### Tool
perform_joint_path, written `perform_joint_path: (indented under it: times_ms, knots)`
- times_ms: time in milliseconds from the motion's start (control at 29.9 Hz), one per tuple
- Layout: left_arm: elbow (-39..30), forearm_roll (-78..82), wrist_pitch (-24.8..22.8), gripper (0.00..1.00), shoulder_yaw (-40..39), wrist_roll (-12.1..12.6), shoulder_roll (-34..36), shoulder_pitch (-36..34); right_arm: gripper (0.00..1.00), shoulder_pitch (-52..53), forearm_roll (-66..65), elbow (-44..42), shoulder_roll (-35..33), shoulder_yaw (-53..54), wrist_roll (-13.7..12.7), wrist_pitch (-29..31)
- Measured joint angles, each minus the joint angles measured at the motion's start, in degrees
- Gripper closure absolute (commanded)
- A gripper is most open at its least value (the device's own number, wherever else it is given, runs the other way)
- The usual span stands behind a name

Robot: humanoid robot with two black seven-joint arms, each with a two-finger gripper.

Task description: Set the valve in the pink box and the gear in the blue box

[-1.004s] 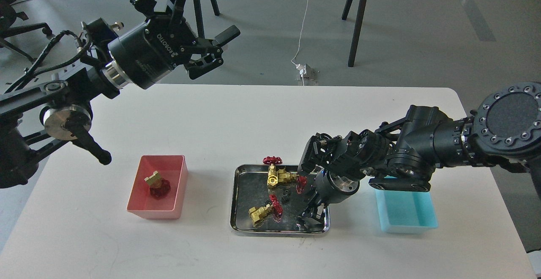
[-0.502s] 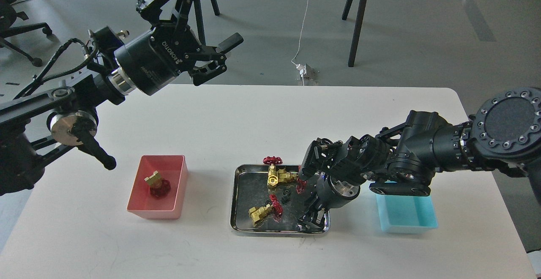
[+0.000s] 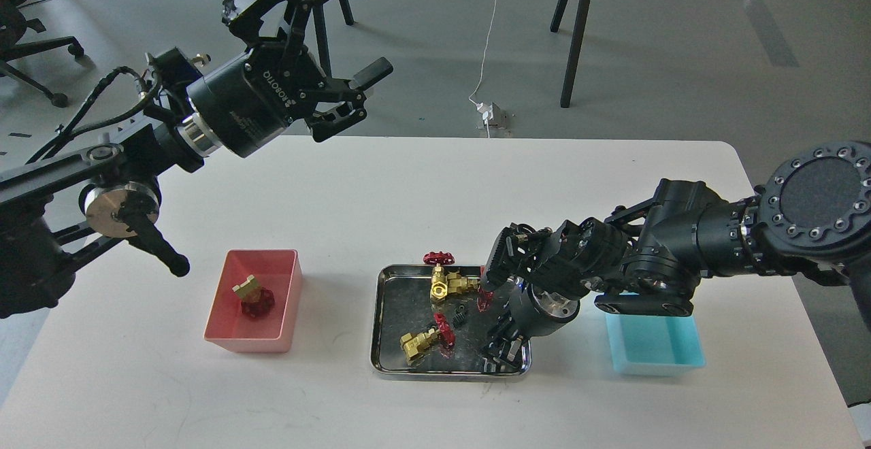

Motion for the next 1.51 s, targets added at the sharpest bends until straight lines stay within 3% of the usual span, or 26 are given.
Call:
perform_joint_path:
  times_ms: [201, 435, 636, 669, 803, 836, 870, 1271, 1506]
  knots:
    - [0.0, 0.0, 0.0, 0.01, 0.0, 0.0, -0.8, 0.0, 0.8, 5.8, 1.8, 3.8, -5.9, 1.6, 0.3, 0.0]
    - [0.0, 0.0, 0.9, 0.01, 0.0, 0.0, -2.7, 0.0, 0.79, 11.2, 0.1, 10.7, -28.1, 2.0, 0.5, 0.2]
    - [0.0, 0.0, 2.0, 0.01, 0.0, 0.0, -5.3, 0.0, 0.78, 9.4, -8.9, 17.3, -45.1, 1.8, 0.6, 0.4]
    - [0.0, 0.0, 2.2, 0.01, 0.0, 0.0, -5.8, 0.0, 0.76, 8.3, -9.8, 18.0, -46.7, 2.0, 0.6, 0.3]
    - [0.0, 0.0, 2.8, 0.01, 0.0, 0.0, -7.0, 0.0, 0.41, 4.8, -10.7, 19.3, -49.0, 4.1, 0.4, -0.6]
    - [0.0, 0.1, 3.0, 0.01, 0.0, 0.0, -7.1, 0.0, 0.26, 4.0, -10.7, 19.4, -49.3, 5.0, 0.4, -1.2]
    - [0.0, 0.1, 3.1, 0.01, 0.0, 0.0, -7.2, 0.0, 0.02, 2.8, -10.6, 19.4, -49.6, 6.2, 0.3, -2.2]
    - [3.7, 0.2, 3.1, 0.01, 0.0, 0.0, -6.6, -0.5, 0.0, -2.8, 0.4, 18.9, -52.9, 18.8, 0.1, -5.1]
    - [12.8, 0.1, 0.6, 0.01, -4.3, 0.0, -6.8, -3.4, 0.0, -3.2, 34.5, 16.3, -55.2, 40.3, 0.0, -4.9]
